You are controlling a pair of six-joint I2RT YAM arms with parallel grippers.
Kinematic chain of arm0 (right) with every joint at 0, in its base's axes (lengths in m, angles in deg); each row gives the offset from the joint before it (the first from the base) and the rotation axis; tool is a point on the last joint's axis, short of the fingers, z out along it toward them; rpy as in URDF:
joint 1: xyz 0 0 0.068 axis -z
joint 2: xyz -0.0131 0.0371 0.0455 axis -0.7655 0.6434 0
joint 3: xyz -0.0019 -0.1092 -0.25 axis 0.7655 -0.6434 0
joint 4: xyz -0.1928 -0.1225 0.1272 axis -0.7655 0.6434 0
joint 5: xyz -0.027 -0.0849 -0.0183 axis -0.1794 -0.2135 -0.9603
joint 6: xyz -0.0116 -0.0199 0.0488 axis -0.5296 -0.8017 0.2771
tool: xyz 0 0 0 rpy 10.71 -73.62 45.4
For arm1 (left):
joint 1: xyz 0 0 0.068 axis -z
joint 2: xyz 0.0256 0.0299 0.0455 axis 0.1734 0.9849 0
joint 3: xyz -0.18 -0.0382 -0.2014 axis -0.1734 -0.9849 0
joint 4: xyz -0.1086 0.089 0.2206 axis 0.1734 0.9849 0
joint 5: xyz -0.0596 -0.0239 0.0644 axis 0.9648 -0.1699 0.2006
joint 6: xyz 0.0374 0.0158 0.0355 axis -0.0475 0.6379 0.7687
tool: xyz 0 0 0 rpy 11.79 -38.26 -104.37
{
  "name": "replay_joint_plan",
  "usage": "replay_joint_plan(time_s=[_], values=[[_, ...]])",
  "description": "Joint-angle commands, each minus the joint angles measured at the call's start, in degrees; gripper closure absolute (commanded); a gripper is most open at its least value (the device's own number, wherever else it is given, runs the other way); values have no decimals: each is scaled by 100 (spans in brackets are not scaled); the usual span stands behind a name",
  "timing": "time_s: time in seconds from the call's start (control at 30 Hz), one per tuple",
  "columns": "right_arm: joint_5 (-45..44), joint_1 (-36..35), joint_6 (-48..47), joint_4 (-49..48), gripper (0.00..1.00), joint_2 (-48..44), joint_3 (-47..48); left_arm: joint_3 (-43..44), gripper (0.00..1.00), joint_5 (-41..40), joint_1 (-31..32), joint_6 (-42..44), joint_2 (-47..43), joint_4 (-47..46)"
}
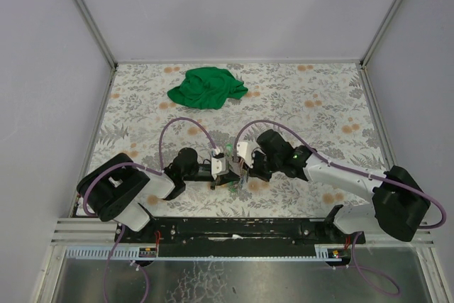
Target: Put the keys on the keyring
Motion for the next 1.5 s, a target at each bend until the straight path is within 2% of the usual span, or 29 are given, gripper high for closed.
replay_joint_plan(time_s=[0.0,0.2,0.4,0.57,0.93,1.07,1.2,1.47], values=[[-1332,-55,1687,809,100,207,699,117,100,-372,24,91,-90,-136],[-2154,-50,3321,2503,100,536,1351,64,100,-714,23,66,-195,-136],[-2358,-50,3650,3524,100,707,1846,44,100,-837,23,8,-240,-159],[-2373,-34,3327,3408,100,1352,2113,27,100,-854,23,2,-260,-162],[-2548,357,2795,2106,100,2510,2606,20,100,-842,23,-2,-258,-175],[-2497,367,2651,1888,96,2801,2574,26,100,-825,23,3,-240,-163],[-2455,367,2560,1533,93,2584,2229,38,100,-815,23,10,-220,-163],[-1924,378,2165,700,73,1387,1436,53,100,-783,23,-13,-227,-154]])
